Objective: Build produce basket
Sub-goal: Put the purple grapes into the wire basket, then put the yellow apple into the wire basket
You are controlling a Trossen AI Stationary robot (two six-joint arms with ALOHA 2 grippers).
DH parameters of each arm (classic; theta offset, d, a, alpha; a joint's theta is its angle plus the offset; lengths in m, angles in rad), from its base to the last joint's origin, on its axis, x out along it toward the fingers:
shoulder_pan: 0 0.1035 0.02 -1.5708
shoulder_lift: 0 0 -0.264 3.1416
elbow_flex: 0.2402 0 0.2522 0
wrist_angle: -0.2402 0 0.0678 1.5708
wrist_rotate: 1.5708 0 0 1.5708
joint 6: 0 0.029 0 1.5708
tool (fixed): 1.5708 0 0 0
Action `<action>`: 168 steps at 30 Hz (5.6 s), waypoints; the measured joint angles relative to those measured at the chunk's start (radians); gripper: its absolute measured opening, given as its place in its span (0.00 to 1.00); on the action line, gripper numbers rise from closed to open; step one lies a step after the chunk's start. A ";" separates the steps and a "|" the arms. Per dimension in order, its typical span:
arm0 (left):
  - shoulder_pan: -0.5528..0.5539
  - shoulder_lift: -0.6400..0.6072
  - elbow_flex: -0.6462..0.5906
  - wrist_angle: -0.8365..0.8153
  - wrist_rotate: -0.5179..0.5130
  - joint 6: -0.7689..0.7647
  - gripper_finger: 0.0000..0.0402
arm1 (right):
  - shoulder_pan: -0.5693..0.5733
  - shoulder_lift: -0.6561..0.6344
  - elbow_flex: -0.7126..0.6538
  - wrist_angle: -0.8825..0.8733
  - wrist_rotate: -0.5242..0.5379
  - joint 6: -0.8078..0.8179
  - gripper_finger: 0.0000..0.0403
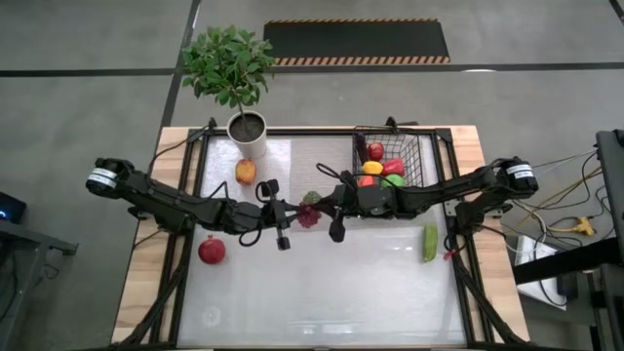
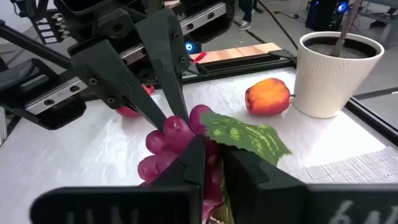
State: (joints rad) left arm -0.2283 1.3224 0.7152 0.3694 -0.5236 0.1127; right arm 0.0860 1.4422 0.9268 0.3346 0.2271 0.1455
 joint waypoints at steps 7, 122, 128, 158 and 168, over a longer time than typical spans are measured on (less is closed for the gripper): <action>0.000 0.000 -0.002 -0.001 0.000 -0.001 0.03 | 0.000 0.000 0.000 -0.008 -0.002 -0.005 0.04; 0.002 -0.160 -0.037 -0.011 -0.008 0.234 0.42 | -0.493 -0.171 -0.047 -0.941 0.686 0.327 0.43; 0.002 -0.160 -0.049 -0.011 -0.009 0.223 0.42 | -0.485 -0.207 0.011 -0.995 0.667 0.312 0.46; 0.031 -0.151 -0.073 -0.466 -0.322 -0.685 0.42 | 0.181 -0.394 0.084 -1.038 0.529 0.266 0.32; 0.130 -0.146 0.041 -1.020 -0.245 -1.206 0.42 | 0.262 -0.372 0.074 -1.025 0.532 0.264 0.31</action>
State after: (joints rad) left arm -0.0987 1.1759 0.7563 -0.6505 -0.7682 -1.0931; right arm 0.3477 1.0698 1.0012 -0.6907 0.7595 0.4091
